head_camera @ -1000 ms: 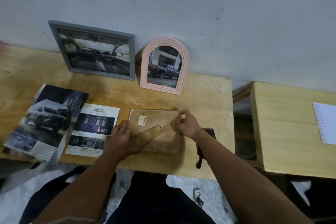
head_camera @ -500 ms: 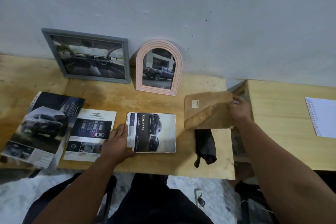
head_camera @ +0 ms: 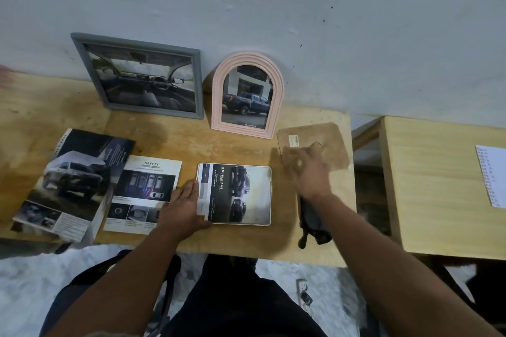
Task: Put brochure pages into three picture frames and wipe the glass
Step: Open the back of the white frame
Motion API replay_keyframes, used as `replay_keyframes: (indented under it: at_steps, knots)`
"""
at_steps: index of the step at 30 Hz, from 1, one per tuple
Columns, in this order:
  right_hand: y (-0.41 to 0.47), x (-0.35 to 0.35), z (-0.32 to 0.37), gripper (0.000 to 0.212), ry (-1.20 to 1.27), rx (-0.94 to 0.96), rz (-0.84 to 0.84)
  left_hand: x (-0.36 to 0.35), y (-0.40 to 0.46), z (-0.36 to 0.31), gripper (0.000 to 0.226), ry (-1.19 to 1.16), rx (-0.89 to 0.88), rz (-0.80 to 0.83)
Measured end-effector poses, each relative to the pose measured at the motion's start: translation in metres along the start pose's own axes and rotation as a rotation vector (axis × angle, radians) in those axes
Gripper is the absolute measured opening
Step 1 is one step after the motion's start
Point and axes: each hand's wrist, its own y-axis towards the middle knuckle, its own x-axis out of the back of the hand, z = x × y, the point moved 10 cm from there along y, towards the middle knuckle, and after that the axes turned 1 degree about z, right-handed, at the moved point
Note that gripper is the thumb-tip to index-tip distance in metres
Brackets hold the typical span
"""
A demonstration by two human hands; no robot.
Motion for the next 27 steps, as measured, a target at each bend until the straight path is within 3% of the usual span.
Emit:
replay_keyframes:
  at_steps: [3,6,8,13,19,22,25,27]
  knots:
    - [-0.027,-0.064,0.032,0.069,-0.280,0.137,0.209,-0.001,-0.001,0.000,0.131,-0.009,0.002,-0.002]
    - [-0.039,-0.103,0.024,0.101,-0.427,0.062,0.339,-0.002,-0.001,0.000,0.130,-0.006,0.005,0.006]
    - [-0.042,-0.114,0.015,0.111,-0.464,0.011,0.366,-0.002,0.000,0.000,0.130,-0.004,0.008,0.007]
    - [-0.046,-0.121,0.012,0.106,-0.430,0.014,0.358,-0.006,0.002,0.001,0.132,-0.014,0.007,0.007]
    - [-0.059,-0.112,0.027,0.077,-0.299,0.013,0.253,-0.008,0.003,0.003,0.133,-0.053,0.010,0.008]
    - [-0.067,-0.095,0.037,0.062,-0.002,0.019,0.147,-0.004,0.002,0.005,0.137,-0.064,0.011,0.026]
    - [-0.073,-0.082,0.035,0.067,0.687,-0.130,0.139,0.015,-0.009,-0.004,0.139,-0.161,0.004,-0.042]
    - [-0.070,-0.067,0.045,0.074,0.895,-0.171,0.119,0.040,-0.023,-0.005,0.110,-0.471,0.033,-0.195]
